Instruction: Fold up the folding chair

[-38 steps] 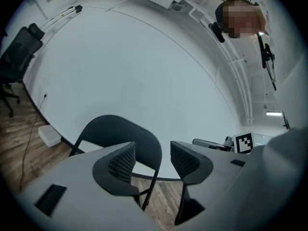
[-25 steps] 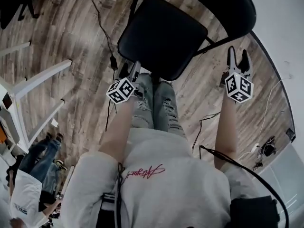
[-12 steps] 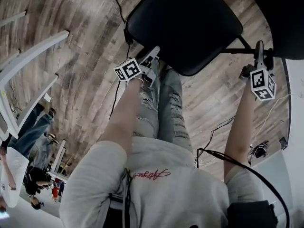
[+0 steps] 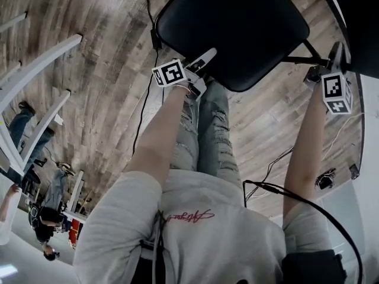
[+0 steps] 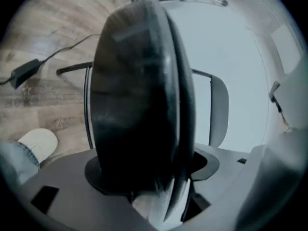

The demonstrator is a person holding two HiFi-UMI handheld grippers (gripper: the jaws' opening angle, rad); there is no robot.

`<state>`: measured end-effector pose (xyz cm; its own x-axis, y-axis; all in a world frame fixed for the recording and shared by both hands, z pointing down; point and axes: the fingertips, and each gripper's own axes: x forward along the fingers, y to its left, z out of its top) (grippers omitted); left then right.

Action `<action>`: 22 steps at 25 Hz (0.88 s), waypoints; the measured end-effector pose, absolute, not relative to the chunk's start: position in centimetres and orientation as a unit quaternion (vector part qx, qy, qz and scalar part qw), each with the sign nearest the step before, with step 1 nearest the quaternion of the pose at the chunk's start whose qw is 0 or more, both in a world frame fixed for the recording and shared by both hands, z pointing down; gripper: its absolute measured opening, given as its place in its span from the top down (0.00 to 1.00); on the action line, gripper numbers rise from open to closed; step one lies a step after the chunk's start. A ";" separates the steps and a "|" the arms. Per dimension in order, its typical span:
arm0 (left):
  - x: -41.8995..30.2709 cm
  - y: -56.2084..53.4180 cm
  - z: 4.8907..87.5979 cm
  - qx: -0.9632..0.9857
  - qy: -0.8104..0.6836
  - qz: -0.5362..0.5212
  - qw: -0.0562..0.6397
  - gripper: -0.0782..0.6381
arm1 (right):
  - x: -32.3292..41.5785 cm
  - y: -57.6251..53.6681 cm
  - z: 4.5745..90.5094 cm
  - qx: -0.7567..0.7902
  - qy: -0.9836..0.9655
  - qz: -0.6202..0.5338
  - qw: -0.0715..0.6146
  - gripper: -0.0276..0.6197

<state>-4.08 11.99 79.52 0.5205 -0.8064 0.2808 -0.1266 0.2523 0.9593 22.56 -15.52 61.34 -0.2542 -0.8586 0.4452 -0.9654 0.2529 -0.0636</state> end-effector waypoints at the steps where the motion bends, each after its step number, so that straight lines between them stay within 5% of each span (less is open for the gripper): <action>1: -4.1 11.8 79.3 0.545 -0.419 -0.260 0.678 0.39 | 22.7 -15.8 60.9 0.595 -0.771 0.182 0.137 0.93; 8: -4.0 6.3 74.0 0.480 -0.481 -0.208 0.704 0.40 | 23.0 -18.8 56.7 0.575 -0.793 0.195 0.053 0.94; 22: -2.7 -2.7 64.7 0.345 -0.611 -0.113 0.703 0.40 | 22.3 -23.6 53.1 0.519 -0.836 0.170 0.056 0.94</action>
<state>-2.68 -2.73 64.67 0.2274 -0.5805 0.7819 -0.2637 0.7362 0.6233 22.27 -23.60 53.08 -0.4558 -0.8480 0.2704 -0.8863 0.4045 -0.2254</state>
